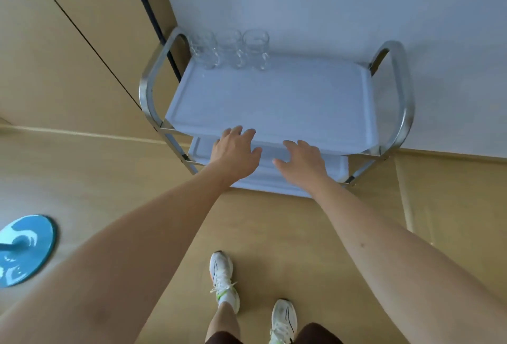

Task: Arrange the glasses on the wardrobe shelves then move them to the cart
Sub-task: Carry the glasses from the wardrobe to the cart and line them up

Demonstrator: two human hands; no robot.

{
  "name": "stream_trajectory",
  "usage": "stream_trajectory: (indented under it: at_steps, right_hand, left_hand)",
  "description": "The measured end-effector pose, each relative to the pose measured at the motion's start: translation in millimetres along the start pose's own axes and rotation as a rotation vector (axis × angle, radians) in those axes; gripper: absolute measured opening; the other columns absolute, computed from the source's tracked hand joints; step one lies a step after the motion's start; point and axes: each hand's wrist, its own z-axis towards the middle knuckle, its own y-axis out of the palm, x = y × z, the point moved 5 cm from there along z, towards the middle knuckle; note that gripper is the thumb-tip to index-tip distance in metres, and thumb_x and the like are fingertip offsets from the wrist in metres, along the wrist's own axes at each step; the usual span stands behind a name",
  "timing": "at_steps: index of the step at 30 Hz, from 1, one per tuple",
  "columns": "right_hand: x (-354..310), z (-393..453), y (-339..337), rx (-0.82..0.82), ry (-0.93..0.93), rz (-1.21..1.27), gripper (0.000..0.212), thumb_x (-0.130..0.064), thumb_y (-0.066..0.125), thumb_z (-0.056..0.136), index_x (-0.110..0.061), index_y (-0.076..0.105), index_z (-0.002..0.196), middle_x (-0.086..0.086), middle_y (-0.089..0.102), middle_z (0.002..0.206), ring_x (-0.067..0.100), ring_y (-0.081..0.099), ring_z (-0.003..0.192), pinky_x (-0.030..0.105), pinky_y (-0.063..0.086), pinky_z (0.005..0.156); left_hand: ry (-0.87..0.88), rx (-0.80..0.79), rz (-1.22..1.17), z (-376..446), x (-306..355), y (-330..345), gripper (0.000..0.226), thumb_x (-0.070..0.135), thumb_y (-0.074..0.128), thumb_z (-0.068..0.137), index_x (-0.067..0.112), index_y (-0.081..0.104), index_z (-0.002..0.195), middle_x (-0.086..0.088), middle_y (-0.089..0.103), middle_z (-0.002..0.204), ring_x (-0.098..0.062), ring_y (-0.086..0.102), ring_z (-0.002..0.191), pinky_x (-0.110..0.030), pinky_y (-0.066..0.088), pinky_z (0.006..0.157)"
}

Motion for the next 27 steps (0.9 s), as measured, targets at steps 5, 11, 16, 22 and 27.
stream_trajectory:
  at_steps: [5, 11, 16, 22, 27]
  right_hand:
    - [9, -29, -85, 0.167, -0.002, 0.001, 0.066, -0.053, 0.048, 0.099, -0.026, 0.032, 0.157, 0.008, 0.034, 0.159, 0.037, 0.03, 0.143, 0.05, 0.033, 0.111]
    - [37, -55, -177, 0.335, 0.077, -0.042, 0.067, -0.054, 0.045, 0.1, -0.027, 0.027, 0.158, 0.008, 0.028, 0.163, 0.036, 0.027, 0.146, 0.048, 0.032, 0.113]
    - [63, -76, -250, 0.499, 0.216, -0.052, 0.065, -0.053, 0.047, 0.099, -0.028, 0.03, 0.156, 0.009, 0.032, 0.16, 0.037, 0.03, 0.142, 0.048, 0.034, 0.11]
    - [94, -121, -314, 0.694, 0.412, -0.074, 0.066, -0.053, 0.048, 0.099, -0.029, 0.028, 0.158, 0.009, 0.024, 0.165, 0.035, 0.022, 0.149, 0.048, 0.028, 0.116]
    - [126, -189, -333, 0.832, 0.623, -0.076, 0.068, -0.054, 0.052, 0.099, -0.028, 0.03, 0.157, 0.011, 0.025, 0.165, 0.037, 0.023, 0.148, 0.05, 0.028, 0.118]
  left_hand:
    - [0.111, 0.077, 0.058, 2, 66, -66, 0.056, 0.047, 0.048, 0.101, 0.02, 0.042, 0.15, -0.008, 0.042, 0.152, -0.029, 0.034, 0.142, -0.045, 0.034, 0.111]
    - [0.305, 0.165, 0.11, 29, 153, -135, 0.058, 0.05, 0.049, 0.1, 0.022, 0.04, 0.151, -0.009, 0.037, 0.158, -0.029, 0.029, 0.147, -0.046, 0.032, 0.114]
    - [0.54, 0.213, 0.108, 54, 236, -176, 0.057, 0.047, 0.051, 0.099, 0.022, 0.042, 0.149, -0.009, 0.038, 0.156, -0.03, 0.031, 0.145, -0.046, 0.033, 0.112]
    - [0.849, 0.247, 0.114, 60, 333, -206, 0.056, 0.047, 0.051, 0.099, 0.02, 0.044, 0.148, -0.01, 0.042, 0.153, -0.031, 0.035, 0.141, -0.046, 0.035, 0.109]
    - [1.112, 0.227, 0.098, 32, 410, -201, 0.057, 0.046, 0.05, 0.099, 0.019, 0.043, 0.149, -0.011, 0.042, 0.153, -0.031, 0.036, 0.141, -0.047, 0.036, 0.109]
